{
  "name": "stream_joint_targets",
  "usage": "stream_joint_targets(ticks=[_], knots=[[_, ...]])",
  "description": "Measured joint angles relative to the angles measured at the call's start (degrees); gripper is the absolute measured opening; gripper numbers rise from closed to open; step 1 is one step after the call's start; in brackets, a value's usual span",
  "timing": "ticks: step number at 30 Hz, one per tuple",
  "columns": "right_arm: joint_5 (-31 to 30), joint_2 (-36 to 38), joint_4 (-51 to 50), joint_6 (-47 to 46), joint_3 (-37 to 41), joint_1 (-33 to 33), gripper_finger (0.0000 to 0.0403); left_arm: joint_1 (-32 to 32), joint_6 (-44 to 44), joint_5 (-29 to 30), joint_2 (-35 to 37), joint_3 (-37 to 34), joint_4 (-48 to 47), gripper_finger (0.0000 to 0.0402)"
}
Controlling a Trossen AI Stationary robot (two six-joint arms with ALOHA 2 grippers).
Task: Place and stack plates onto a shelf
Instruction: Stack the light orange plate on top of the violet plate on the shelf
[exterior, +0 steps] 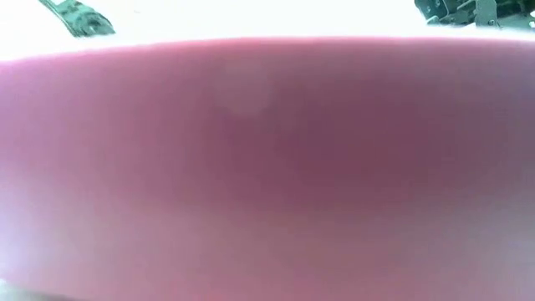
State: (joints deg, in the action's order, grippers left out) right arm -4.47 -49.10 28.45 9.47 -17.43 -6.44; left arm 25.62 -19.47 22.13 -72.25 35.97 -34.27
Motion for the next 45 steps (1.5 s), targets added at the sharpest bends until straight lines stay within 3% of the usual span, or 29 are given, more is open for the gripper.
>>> stream_joint_targets(ticks=[4, 12, 17, 21, 27, 34, 41, 45], knots=[[0.04, 0.0, 0.0, -0.02, 0.0, -0.04, 0.0087, -0.44, -2.71, 0.85, 7.43, -0.12, -0.82, 0.0013], [0.04, 0.01, 0.02, -0.02, -0.01, -0.04, 0.0087, -0.57, -3.54, 8.06, 20.66, -0.12, 0.09, 0.0013], [0.03, 0.01, 0.02, -0.02, -0.01, -0.04, 0.0087, -0.71, 2.18, 9.45, 25.81, -0.06, 8.95, 0.0013], [0.02, 0.0, 0.16, -0.02, -0.02, -0.04, 0.0087, -1.78, 9.32, 7.75, 25.87, 3.59, 15.17, 0.0012], [0.02, 0.0, 0.48, 0.06, -0.02, -0.04, 0.0087, -4.14, 18.51, 7.52, 18.65, 15.13, 15.15, 0.0012], [-0.17, 0.46, 0.56, 0.53, -0.02, -0.04, 0.0087, -6.9, 25.92, 5.83, 3.47, 27.94, 15.24, 0.0012], [-0.28, 8.96, -2.3, 0.66, -0.02, -0.04, 0.0086, -10.57, 32.69, 3.16, -12.96, 37.49, 15.13, 0.0012], [-4.66, 15.7, -8.31, 1.44, -0.02, -0.04, 0.0086, -12.07, 37.45, 1.3, -20.79, 41.63, 15.18, 0.0012]])
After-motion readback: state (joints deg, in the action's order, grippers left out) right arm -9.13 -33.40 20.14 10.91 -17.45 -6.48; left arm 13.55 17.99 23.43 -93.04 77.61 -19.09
